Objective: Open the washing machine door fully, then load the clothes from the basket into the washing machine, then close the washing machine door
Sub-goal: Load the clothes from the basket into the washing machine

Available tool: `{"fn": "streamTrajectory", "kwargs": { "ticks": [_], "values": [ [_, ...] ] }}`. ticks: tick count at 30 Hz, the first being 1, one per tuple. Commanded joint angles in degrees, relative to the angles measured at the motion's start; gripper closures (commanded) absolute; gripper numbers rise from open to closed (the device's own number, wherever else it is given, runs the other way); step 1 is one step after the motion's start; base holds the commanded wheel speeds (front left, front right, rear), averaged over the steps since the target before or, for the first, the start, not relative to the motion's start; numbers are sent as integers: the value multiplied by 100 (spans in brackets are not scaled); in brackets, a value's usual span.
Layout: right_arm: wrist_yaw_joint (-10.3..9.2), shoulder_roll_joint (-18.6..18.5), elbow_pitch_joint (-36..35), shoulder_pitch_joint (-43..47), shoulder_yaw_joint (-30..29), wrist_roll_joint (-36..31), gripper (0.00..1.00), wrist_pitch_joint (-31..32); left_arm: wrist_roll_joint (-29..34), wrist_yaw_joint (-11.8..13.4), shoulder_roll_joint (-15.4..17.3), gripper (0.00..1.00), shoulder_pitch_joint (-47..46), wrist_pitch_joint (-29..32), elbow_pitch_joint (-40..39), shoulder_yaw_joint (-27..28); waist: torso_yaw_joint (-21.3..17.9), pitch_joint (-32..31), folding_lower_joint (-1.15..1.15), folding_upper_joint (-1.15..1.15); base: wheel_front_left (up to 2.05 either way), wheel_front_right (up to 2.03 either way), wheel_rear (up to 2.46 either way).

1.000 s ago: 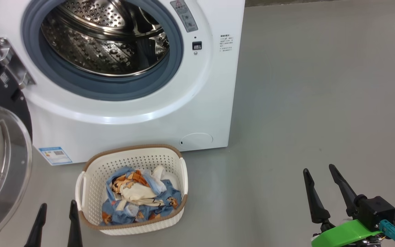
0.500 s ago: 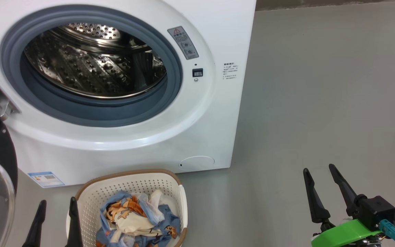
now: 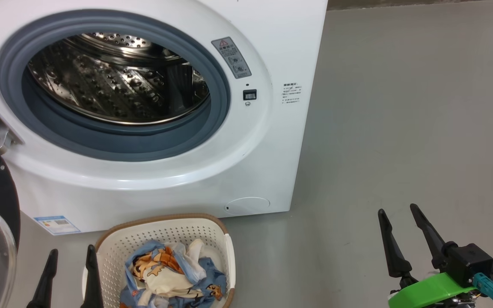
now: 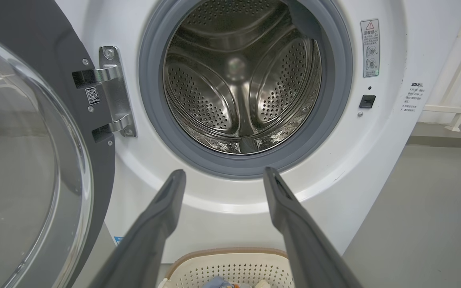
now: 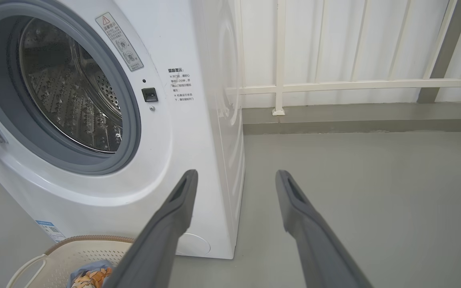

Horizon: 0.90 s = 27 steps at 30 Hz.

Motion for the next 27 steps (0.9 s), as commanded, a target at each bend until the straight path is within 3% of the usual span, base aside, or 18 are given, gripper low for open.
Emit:
{"fn": "streamTrajectory", "kwargs": {
  "ticks": [1, 15, 27],
  "values": [
    [35, -15, -118, -236, 159, 38, 0, -69, -45, 65, 87, 0, -198, -29, -113, 161, -2, 6, 0, 0, 0, 0, 0],
    [35, -15, -85, -224, 177, 44, 0, -69, -89, 46, 87, 0, -177, -29, -33, 102, -41, -13, 0, 0, 0, 0, 0],
    [35, -15, 84, -436, 204, 20, 0, -69, -319, -119, 87, 0, -478, -29, 590, -78, -55, 894, 0, 0, 0, 0, 0]
  ]
}}
